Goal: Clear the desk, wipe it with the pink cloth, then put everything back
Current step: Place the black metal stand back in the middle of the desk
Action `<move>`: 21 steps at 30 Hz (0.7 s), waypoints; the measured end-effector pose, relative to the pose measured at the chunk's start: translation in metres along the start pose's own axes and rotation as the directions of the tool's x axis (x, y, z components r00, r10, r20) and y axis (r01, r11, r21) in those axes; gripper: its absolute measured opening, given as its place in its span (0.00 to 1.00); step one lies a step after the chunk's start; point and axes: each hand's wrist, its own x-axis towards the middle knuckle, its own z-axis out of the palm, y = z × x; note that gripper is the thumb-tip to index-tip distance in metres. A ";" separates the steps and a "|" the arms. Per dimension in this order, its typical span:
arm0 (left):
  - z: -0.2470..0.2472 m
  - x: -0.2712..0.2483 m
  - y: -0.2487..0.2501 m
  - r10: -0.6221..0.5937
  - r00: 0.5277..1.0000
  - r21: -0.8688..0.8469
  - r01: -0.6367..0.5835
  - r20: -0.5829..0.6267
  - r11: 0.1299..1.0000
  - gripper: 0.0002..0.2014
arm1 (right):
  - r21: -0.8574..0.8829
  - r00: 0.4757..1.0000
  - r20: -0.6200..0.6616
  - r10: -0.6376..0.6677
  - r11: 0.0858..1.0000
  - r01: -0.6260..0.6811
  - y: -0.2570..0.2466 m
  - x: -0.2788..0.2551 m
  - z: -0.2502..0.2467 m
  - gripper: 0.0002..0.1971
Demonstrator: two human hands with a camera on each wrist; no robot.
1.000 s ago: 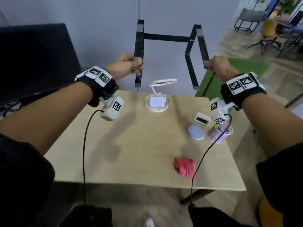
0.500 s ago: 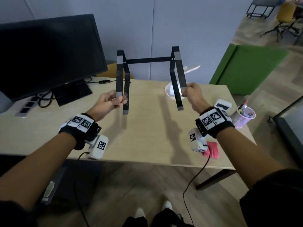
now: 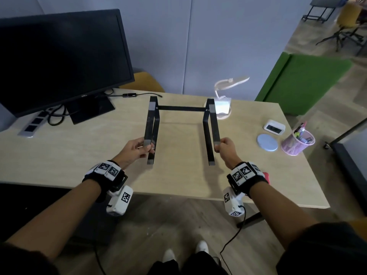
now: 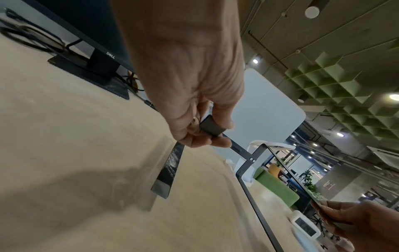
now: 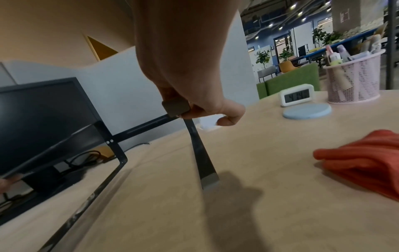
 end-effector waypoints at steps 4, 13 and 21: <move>0.003 0.002 -0.016 -0.037 0.999 -0.002 0.037 0.005 0.999 0.06 | -0.028 0.999 0.010 0.032 0.999 -0.032 0.023 0.003 0.005 0.10; 0.005 0.007 -0.036 -0.103 0.994 -0.053 0.105 0.046 0.993 0.12 | -0.028 0.998 0.049 0.044 0.999 -0.042 0.049 0.003 0.011 0.11; -0.018 0.038 -0.012 -0.227 0.971 0.134 0.235 -0.069 0.963 0.28 | -0.084 0.996 0.093 0.010 0.996 -0.002 0.025 0.022 -0.015 0.12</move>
